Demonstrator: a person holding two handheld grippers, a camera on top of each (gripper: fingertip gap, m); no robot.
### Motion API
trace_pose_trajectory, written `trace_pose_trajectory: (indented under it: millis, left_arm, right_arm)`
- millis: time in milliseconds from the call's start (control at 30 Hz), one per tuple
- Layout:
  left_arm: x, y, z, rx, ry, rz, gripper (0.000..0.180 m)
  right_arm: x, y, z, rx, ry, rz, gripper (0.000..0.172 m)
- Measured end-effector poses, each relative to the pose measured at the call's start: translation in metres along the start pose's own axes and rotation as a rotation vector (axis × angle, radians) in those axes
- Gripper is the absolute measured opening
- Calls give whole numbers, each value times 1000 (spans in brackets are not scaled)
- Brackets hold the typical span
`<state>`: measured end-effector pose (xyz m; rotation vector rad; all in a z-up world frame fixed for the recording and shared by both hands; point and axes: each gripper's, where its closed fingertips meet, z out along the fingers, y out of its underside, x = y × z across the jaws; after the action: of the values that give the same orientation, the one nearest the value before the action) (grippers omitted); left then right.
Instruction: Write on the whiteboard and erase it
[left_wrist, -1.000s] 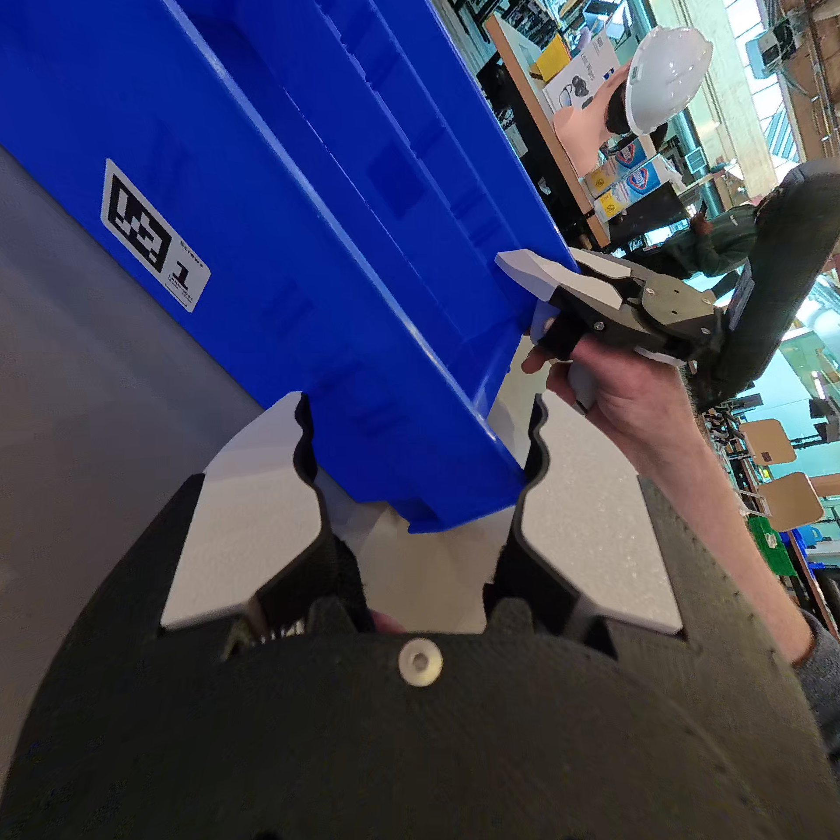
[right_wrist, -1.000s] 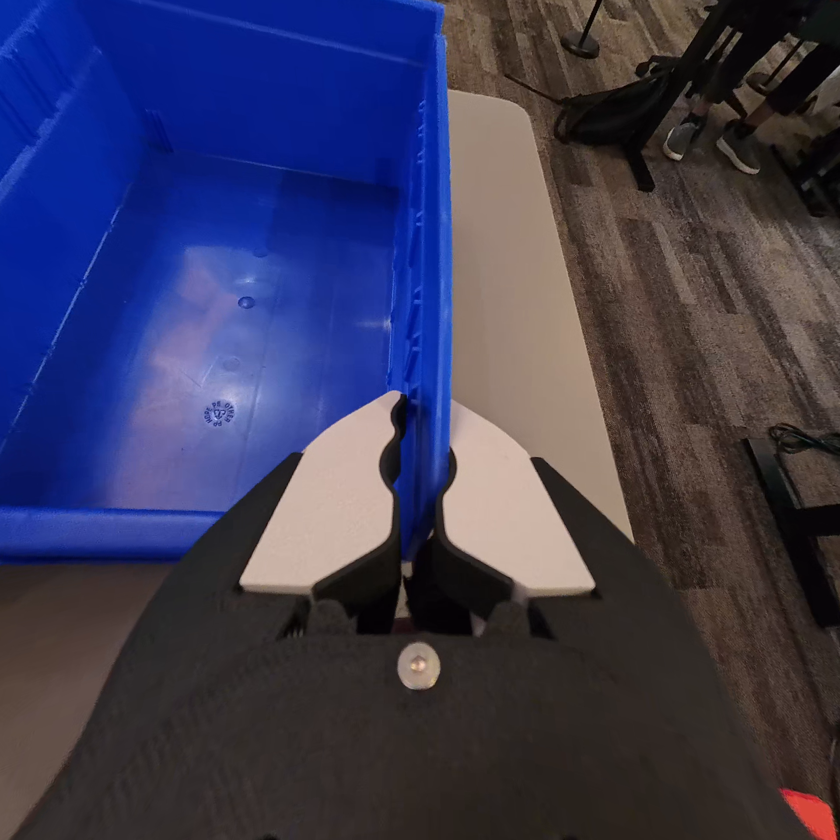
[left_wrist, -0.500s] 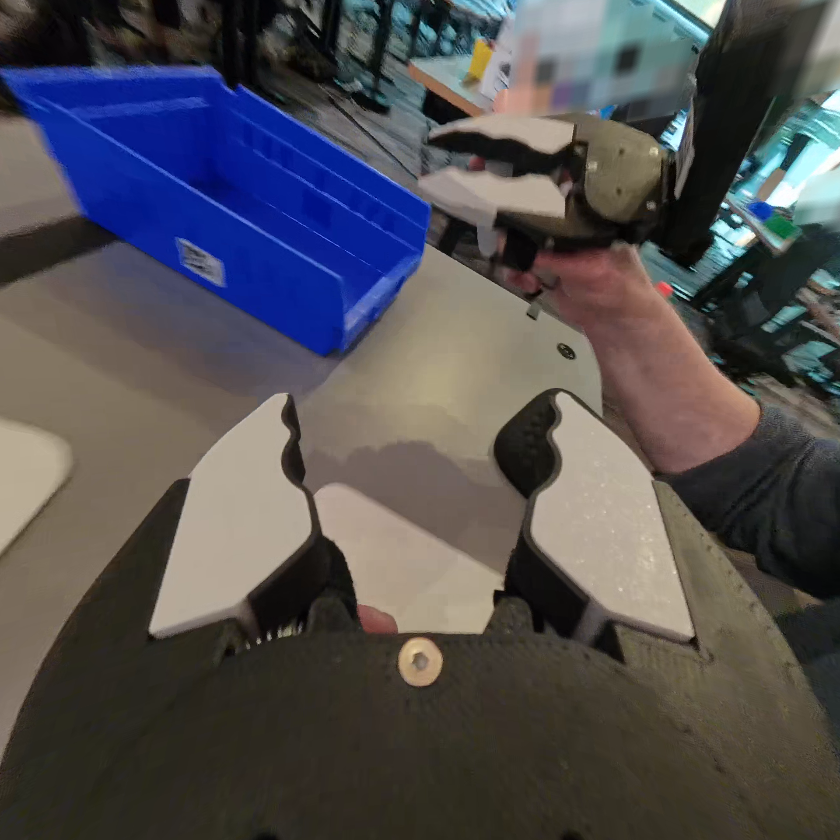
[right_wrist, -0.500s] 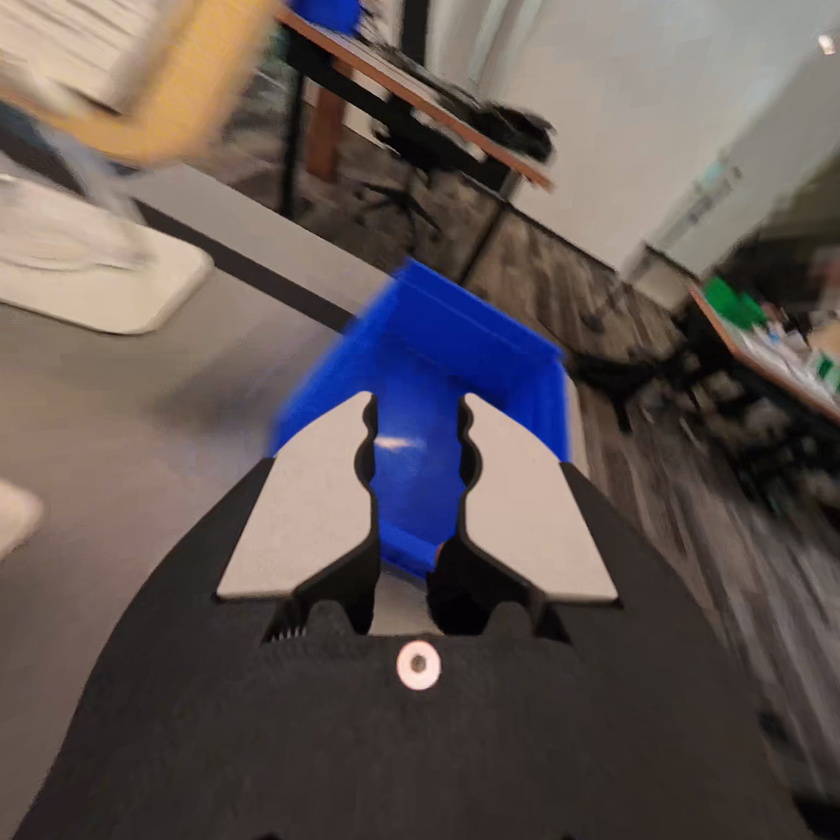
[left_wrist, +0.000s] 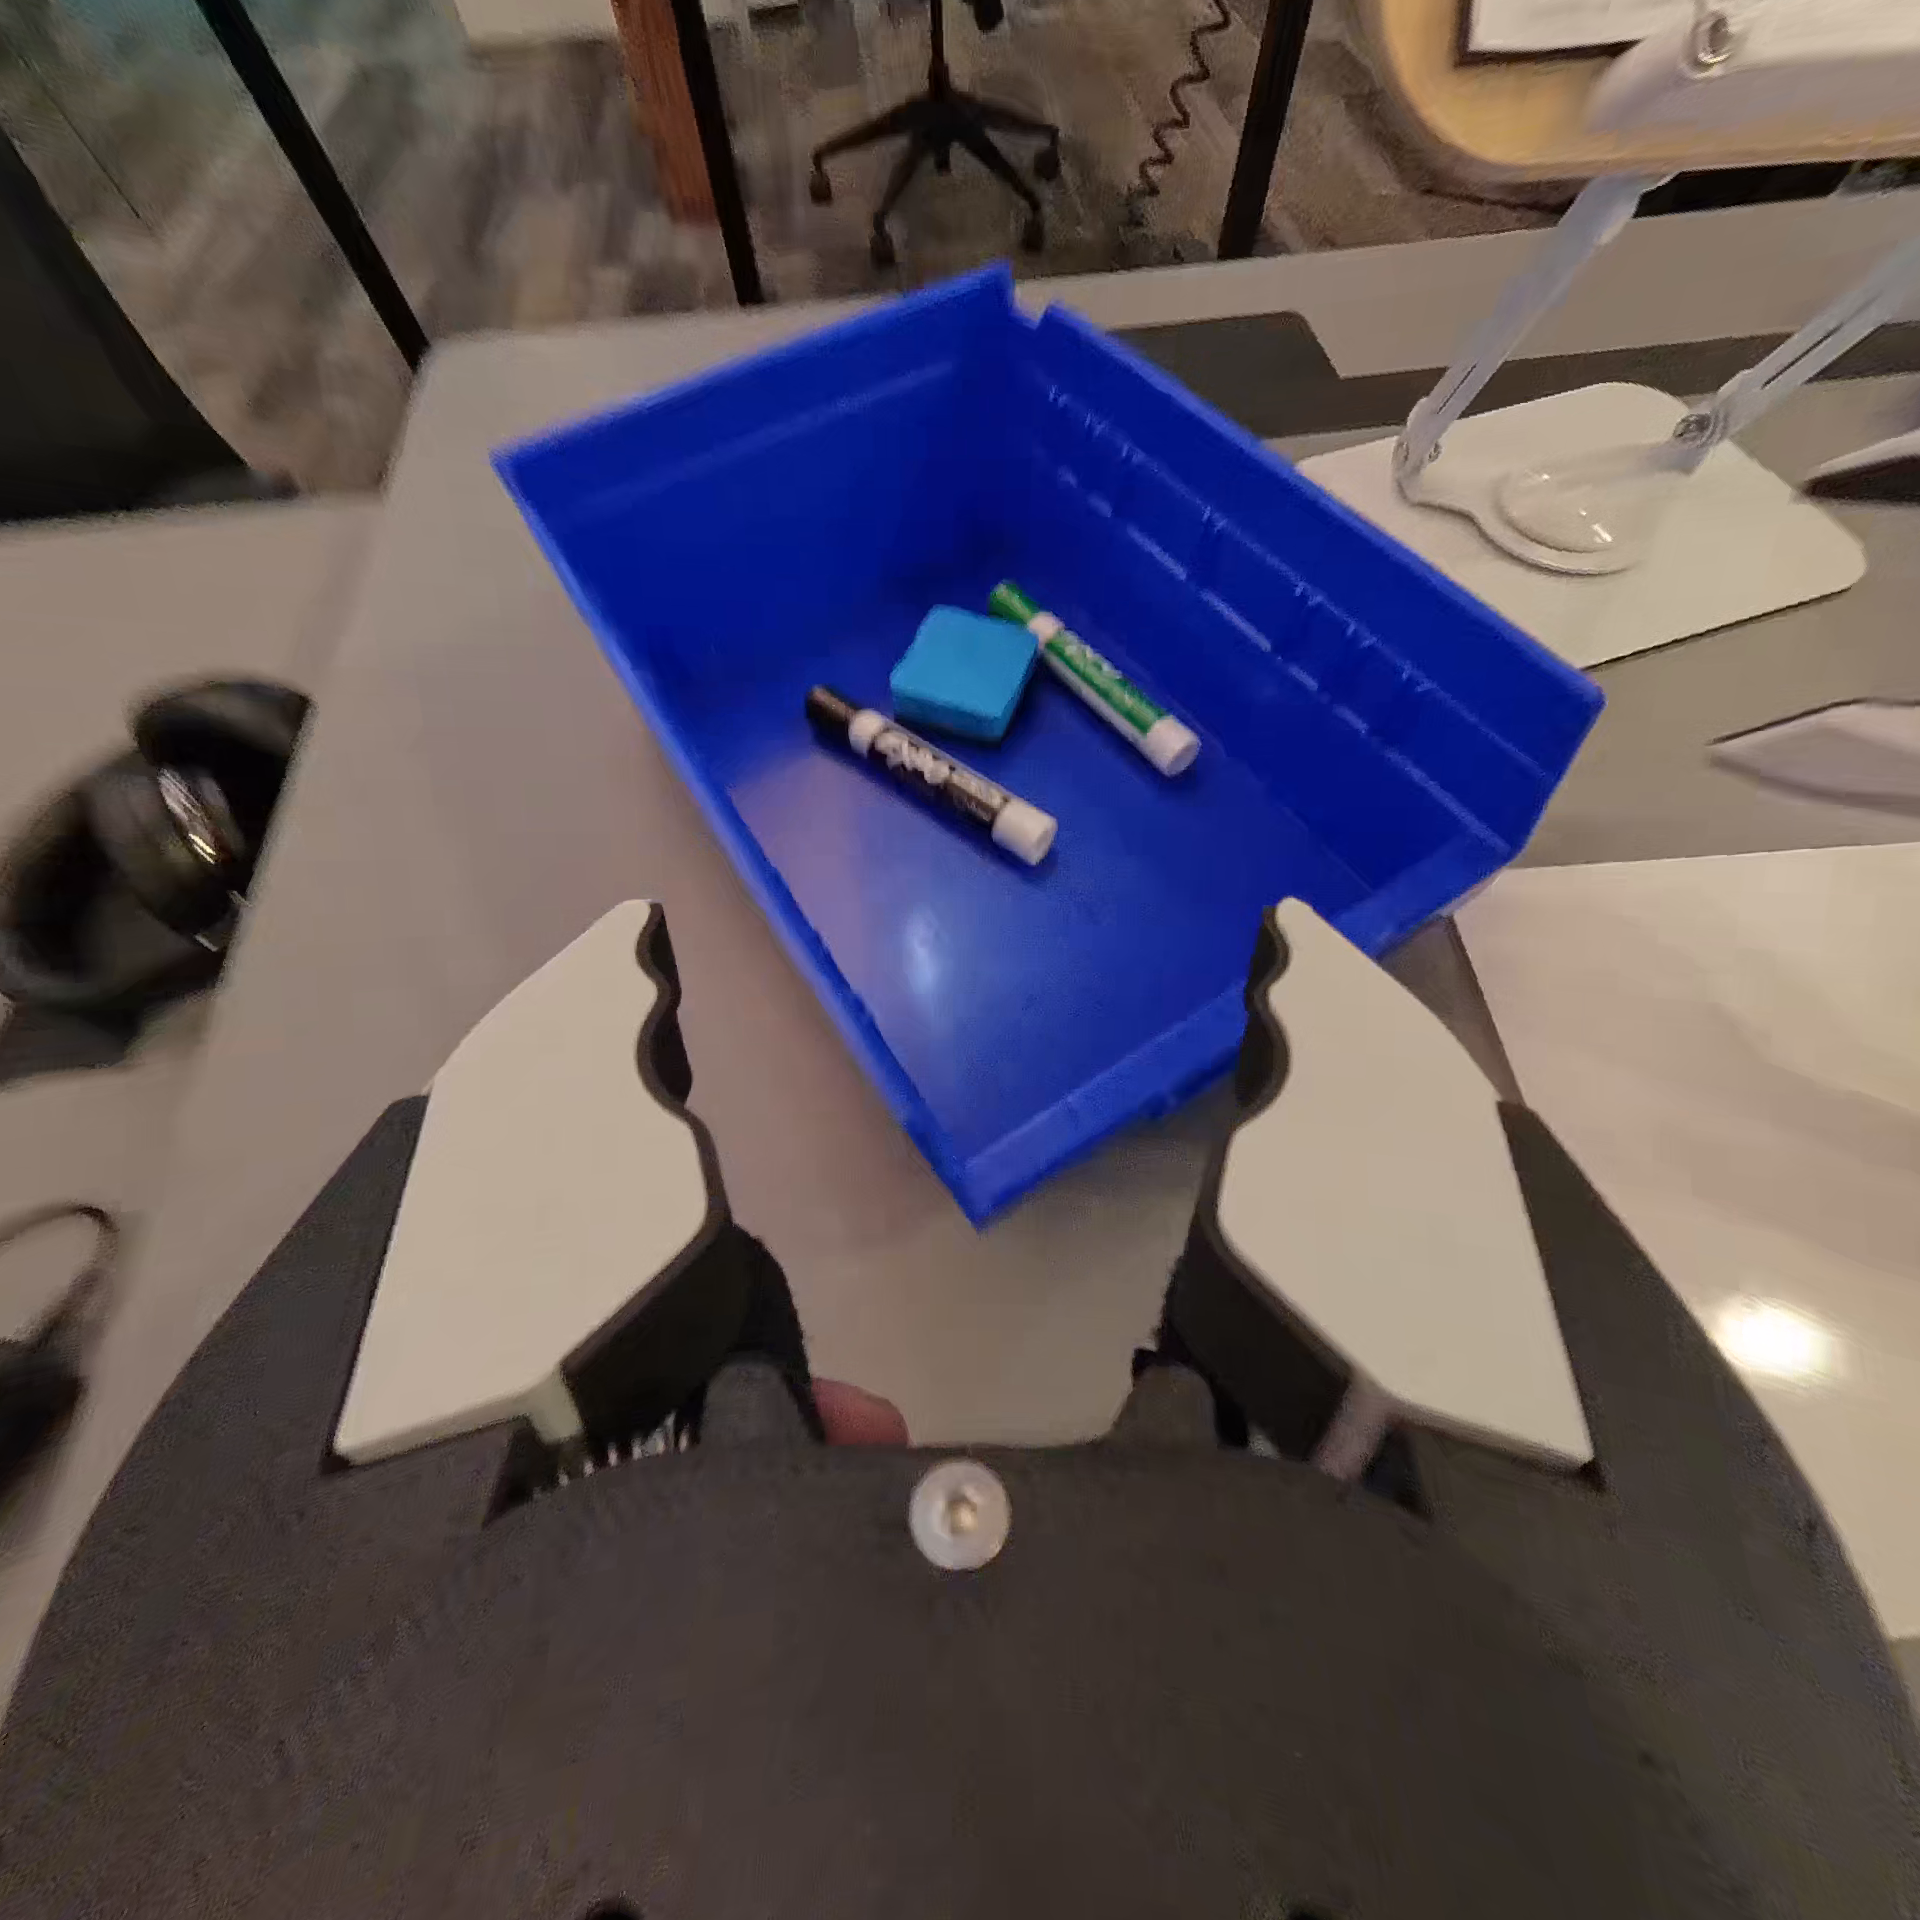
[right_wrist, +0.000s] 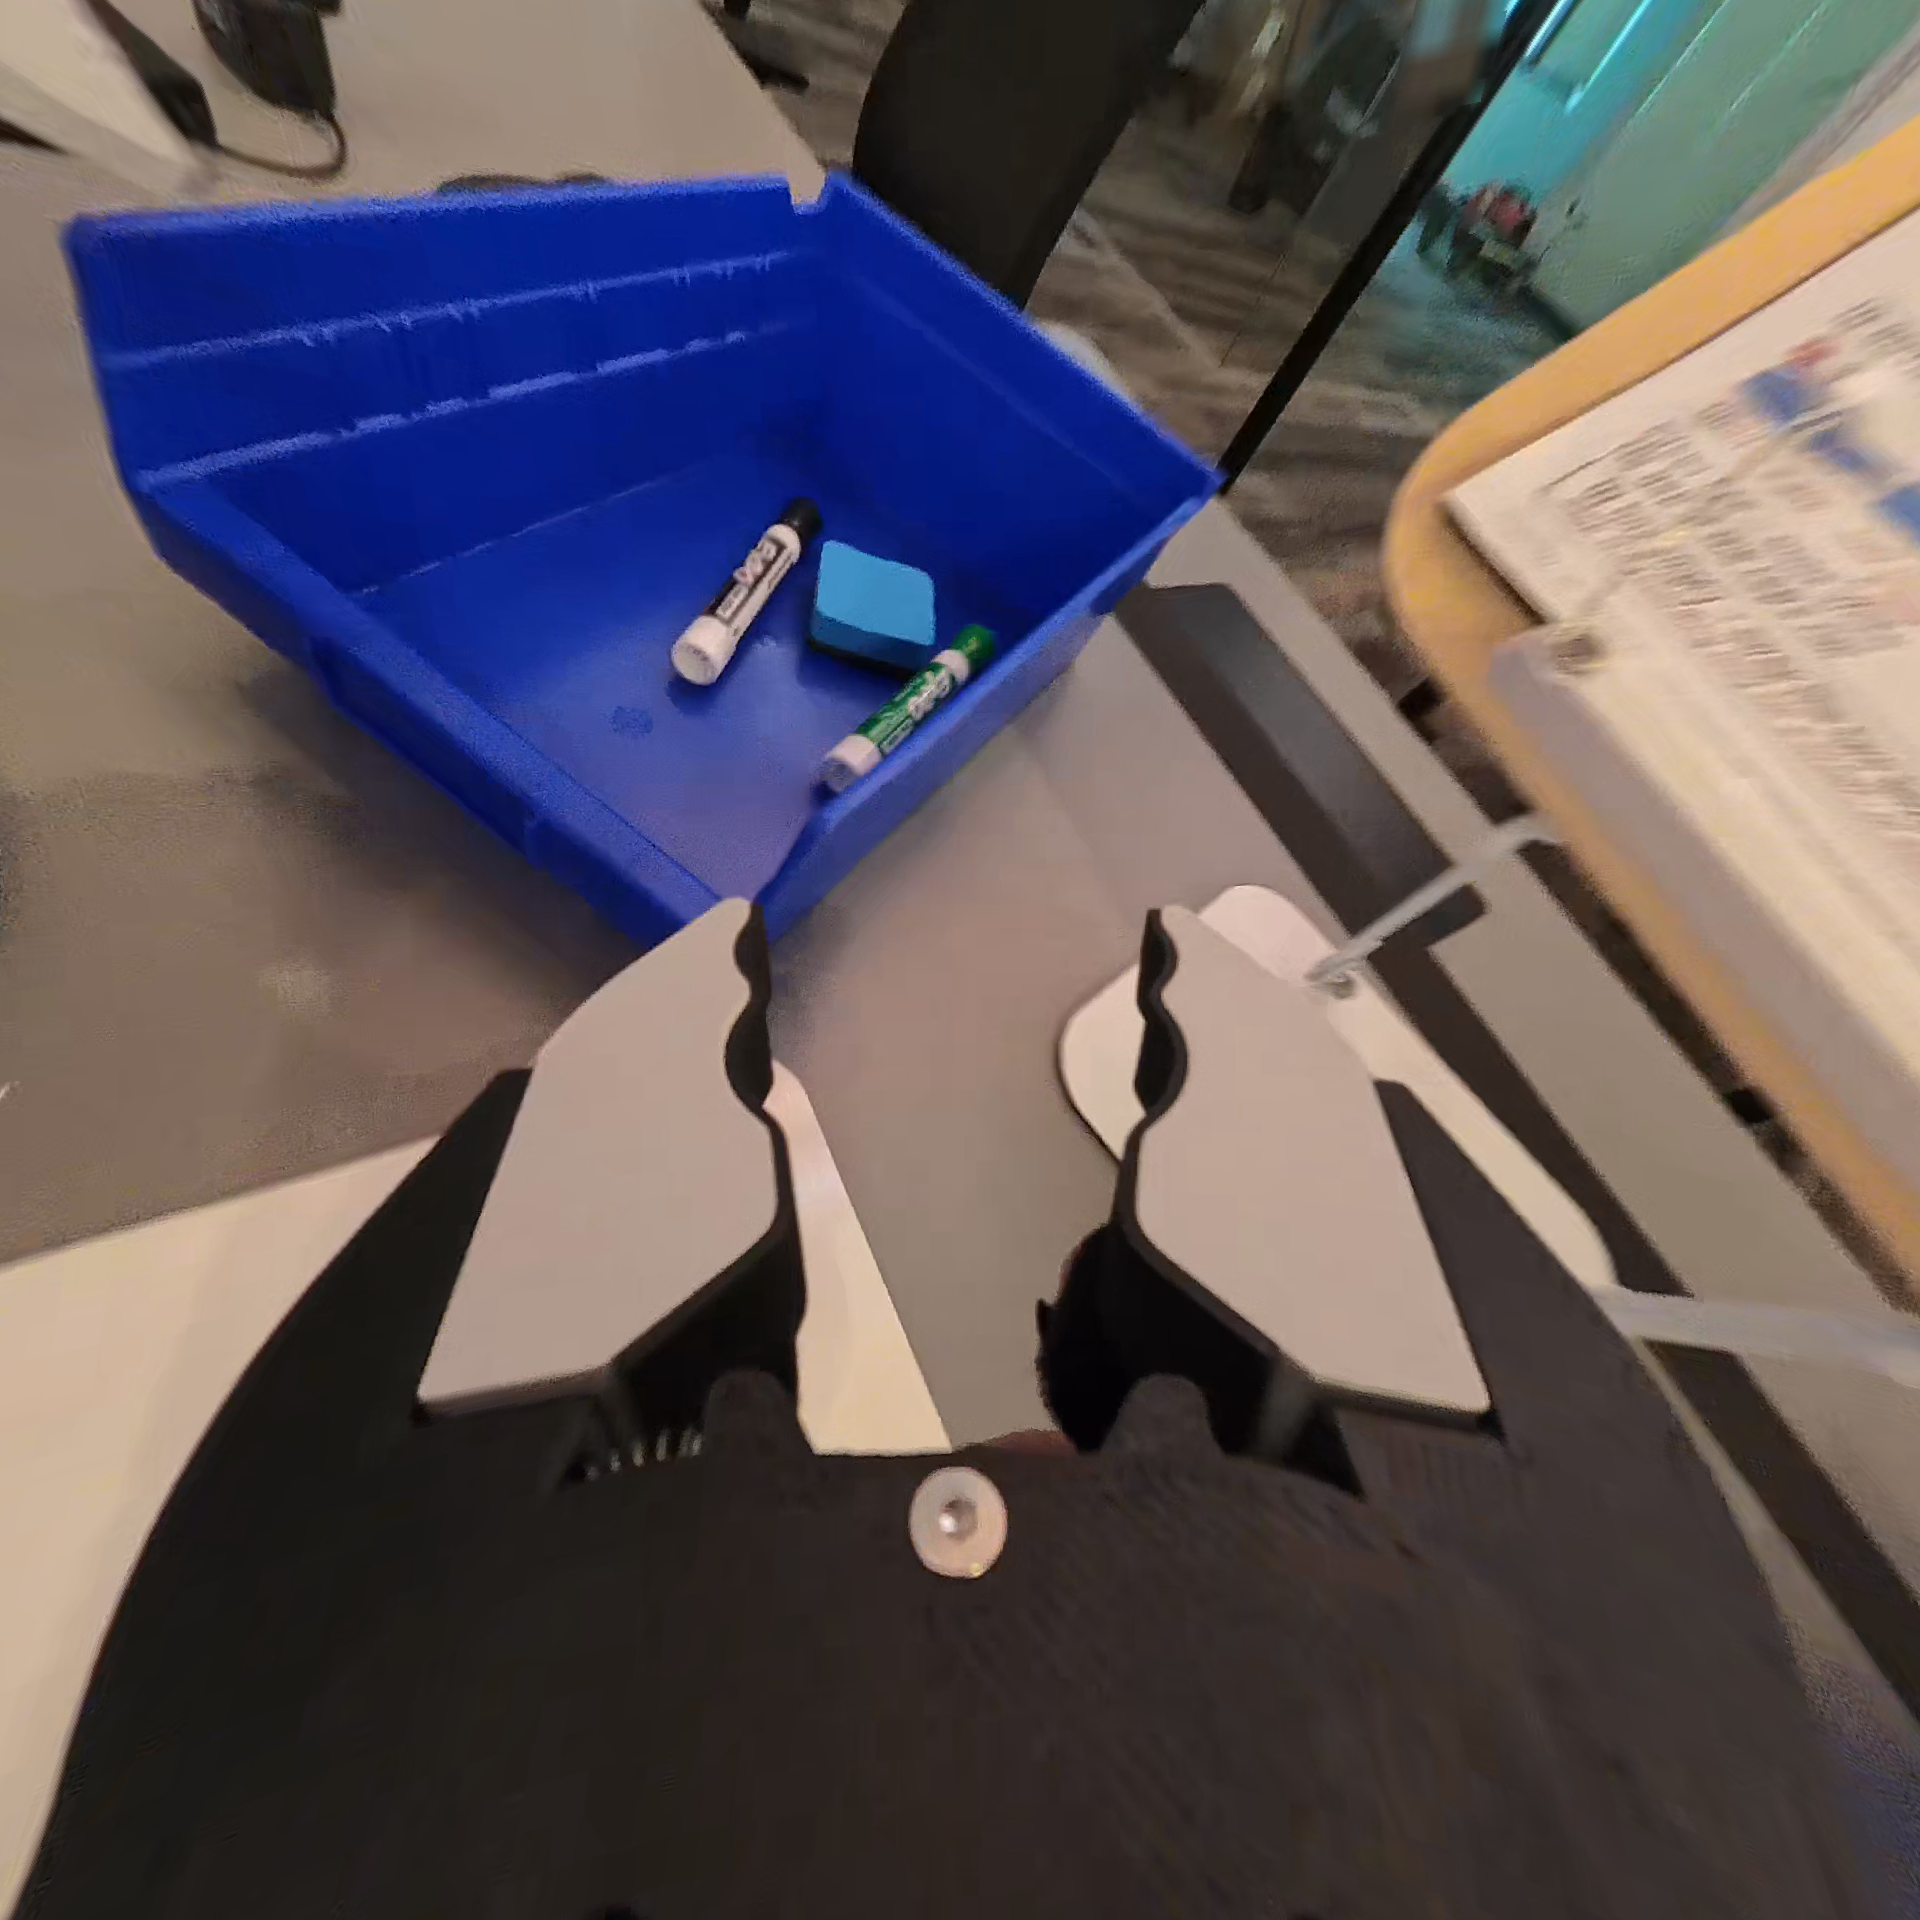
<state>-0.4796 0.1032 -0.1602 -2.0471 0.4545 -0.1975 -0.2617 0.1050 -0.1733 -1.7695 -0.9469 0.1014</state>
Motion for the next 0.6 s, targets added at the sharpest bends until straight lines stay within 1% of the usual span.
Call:
trace_pose_trajectory:
  millis: [33, 100, 200, 233, 267, 333, 367, 400, 433, 500, 600]
  left_arm:
    - [-5, 12, 2, -24, 17, -48, 104]
    - [-13, 35, 11, -89, 32, -92, 105]
    - [-11, 57, 27, -148, 78, -122, 101]
    - [-10, 61, 33, -166, 98, -132, 96]
    - [-7, 64, 37, -177, 121, -143, 90]
    - [-6, 67, 46, -195, 138, -150, 82]
    - [-7, 68, 50, -205, 141, -146, 73]
    - [-8, 69, 54, -213, 144, -140, 68]
    - [-10, 70, 57, -218, 144, -137, 65]
    - [-11, 70, 62, -221, 165, -150, 53]
    - [-19, 67, 68, -219, 155, -147, 49]
  right_arm:
    - [-6, 4, 16, -37, -21, 14, 71]
    - [-12, 9, 41, -84, -29, 52, 73]
    - [-18, 15, 62, -127, -47, 71, 66]
    - [-20, 17, 67, -142, -59, 82, 63]
    - [-22, 19, 70, -149, -62, 83, 59]
    - [-27, 22, 75, -162, -85, 80, 45]
    - [-31, 23, 77, -170, -107, 89, 42]
    - [-34, 22, 78, -168, -115, 91, 35]
    - [-35, 22, 80, -167, -116, 81, 31]
    - [-38, 20, 84, -168, -125, 77, 28]
    - [-38, 17, 91, -172, -124, 76, 28]
